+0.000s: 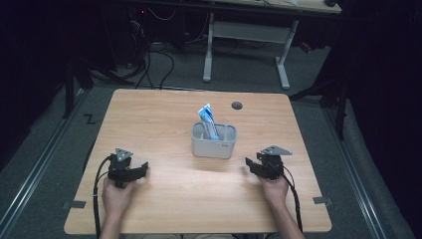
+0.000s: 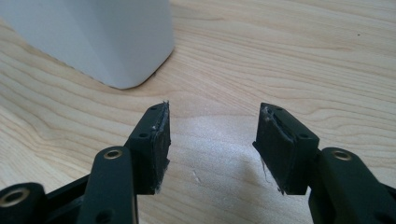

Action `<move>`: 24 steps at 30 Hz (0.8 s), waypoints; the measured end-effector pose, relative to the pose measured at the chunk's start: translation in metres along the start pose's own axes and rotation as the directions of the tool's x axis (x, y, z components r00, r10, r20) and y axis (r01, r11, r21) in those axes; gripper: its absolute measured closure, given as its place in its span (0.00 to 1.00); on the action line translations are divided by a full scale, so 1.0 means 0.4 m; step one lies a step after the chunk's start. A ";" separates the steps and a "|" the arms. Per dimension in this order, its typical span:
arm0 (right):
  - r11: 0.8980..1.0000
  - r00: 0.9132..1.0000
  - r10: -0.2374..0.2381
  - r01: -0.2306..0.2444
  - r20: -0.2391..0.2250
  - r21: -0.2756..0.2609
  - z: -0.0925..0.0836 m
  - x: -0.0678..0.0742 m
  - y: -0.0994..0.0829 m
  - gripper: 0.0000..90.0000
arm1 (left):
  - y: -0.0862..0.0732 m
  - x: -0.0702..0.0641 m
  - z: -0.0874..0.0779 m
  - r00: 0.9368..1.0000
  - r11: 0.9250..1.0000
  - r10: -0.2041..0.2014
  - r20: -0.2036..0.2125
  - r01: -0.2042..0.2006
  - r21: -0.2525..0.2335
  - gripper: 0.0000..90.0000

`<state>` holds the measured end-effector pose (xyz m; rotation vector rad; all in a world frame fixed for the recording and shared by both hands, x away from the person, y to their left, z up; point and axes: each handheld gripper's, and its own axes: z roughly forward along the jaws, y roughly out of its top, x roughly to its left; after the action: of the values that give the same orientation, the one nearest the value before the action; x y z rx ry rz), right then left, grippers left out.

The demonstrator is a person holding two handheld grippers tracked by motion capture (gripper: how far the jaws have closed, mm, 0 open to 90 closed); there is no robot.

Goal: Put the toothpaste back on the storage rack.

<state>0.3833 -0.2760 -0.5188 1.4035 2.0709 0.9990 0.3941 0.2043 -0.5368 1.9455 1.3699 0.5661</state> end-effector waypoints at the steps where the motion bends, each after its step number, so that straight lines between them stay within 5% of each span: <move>1: 1.000 1.000 -0.005 0.005 0.004 0.005 0.003 0.003 -0.001 0.50 | 0.000 0.000 0.000 1.000 1.000 0.000 0.000 0.000 0.000 0.26; 24: 0.997 0.999 -0.041 0.039 0.032 0.061 0.027 0.024 -0.018 0.45 | 0.000 -0.002 0.000 1.000 1.000 0.005 -0.006 -0.005 0.001 0.26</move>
<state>0.3829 -0.2654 -0.5311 1.3933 2.1120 0.8983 0.3939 0.2035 -0.5370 1.9502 1.3697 0.5747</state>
